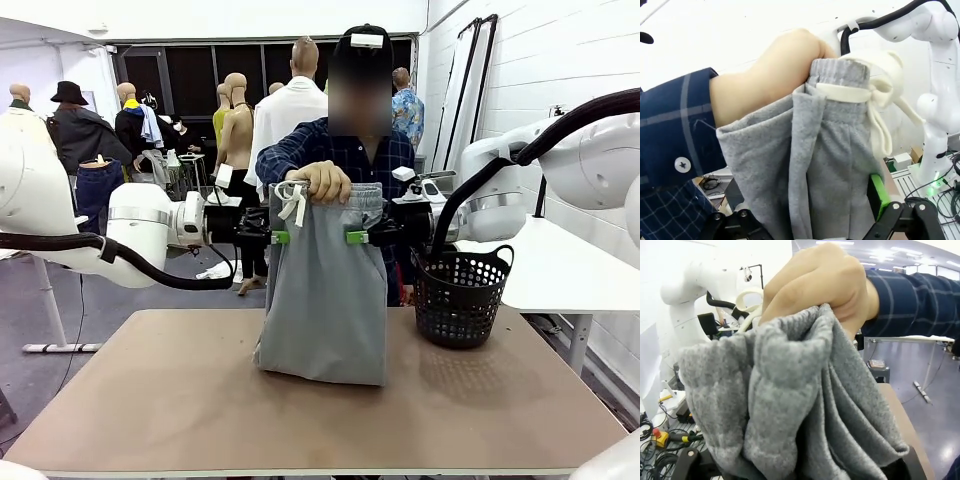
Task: Fold the training pants.
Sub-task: Release the ends of the Training pants and then grab the overlapped ends.
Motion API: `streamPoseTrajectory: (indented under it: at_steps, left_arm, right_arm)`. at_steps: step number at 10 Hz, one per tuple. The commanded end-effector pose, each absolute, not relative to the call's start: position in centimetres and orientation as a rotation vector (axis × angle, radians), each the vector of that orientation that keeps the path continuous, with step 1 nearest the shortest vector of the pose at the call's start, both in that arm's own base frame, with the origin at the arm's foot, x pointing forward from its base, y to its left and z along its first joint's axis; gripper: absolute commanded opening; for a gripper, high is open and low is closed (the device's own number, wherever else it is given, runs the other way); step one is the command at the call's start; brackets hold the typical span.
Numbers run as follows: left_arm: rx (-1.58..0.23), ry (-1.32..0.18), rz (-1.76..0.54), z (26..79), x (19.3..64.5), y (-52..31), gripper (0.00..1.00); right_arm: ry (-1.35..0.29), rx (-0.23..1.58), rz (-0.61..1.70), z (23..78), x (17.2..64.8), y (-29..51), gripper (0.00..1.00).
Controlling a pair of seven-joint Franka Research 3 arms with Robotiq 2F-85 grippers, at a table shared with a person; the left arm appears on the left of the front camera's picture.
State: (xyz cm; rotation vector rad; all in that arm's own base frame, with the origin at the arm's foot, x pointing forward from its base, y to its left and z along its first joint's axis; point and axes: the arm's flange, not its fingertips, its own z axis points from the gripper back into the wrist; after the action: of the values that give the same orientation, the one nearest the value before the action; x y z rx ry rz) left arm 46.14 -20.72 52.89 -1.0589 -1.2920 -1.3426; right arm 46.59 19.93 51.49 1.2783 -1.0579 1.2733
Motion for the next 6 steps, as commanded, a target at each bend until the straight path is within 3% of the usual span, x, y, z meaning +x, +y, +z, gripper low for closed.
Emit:
streamPoseTrajectory:
  at_steps: [1, 6]
  left_arm:
    - [-1.109, -1.289, -1.326, 53.28, 45.00, -19.94, 1.00]
    - [-1.224, -1.217, -1.417, 53.87, 44.17, -19.72, 1.00]
  right_arm:
    - [-1.024, 1.294, 1.293, 52.14, 46.57, 19.86, 1.00]
    - [-1.017, 1.297, 1.319, 52.23, 46.30, 20.17, 1.00]
